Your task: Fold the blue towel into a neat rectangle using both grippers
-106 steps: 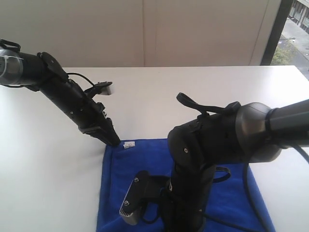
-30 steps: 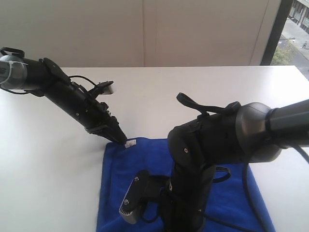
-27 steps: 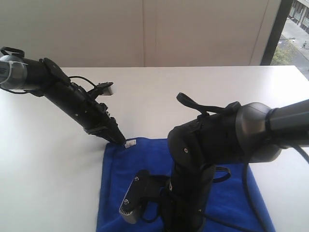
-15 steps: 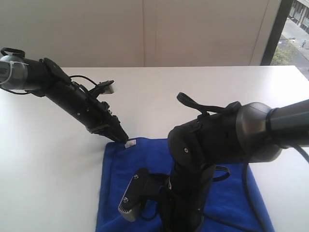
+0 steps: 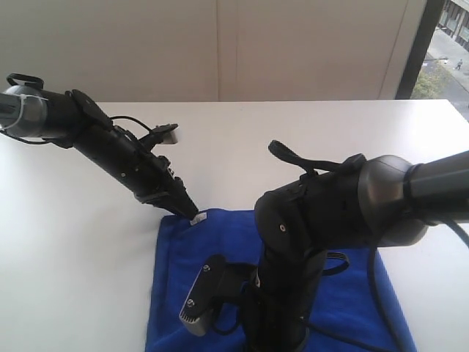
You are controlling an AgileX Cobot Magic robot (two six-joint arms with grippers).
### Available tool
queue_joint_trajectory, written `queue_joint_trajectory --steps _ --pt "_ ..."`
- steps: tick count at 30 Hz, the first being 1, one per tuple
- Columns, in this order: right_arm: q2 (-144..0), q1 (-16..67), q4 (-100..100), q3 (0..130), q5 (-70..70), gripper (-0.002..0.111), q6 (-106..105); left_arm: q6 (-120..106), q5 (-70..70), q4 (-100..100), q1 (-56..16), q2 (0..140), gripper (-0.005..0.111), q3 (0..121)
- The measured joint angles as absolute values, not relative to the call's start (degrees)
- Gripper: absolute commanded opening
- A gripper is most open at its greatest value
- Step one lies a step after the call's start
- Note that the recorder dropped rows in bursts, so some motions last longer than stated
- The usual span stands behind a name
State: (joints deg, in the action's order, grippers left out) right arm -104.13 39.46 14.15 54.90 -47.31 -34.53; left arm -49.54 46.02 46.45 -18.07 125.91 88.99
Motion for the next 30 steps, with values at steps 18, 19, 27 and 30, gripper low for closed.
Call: queue_joint_trajectory --steps 18,19,27,30 --pt "-104.13 39.46 14.15 54.9 -47.17 0.022 -34.42 -54.43 43.8 45.0 -21.13 125.64 0.038 88.99" --pt "-104.13 39.46 14.15 54.9 -47.17 0.022 -34.42 -54.64 43.68 45.01 -21.13 125.64 0.037 88.99" --pt "-104.13 39.46 14.15 54.9 -47.17 0.022 -34.42 -55.05 42.87 45.01 -21.13 125.64 0.011 88.99" --pt "-104.13 39.46 14.15 54.9 -47.17 0.022 -34.42 -55.14 42.87 45.01 -21.13 125.64 0.003 88.99"
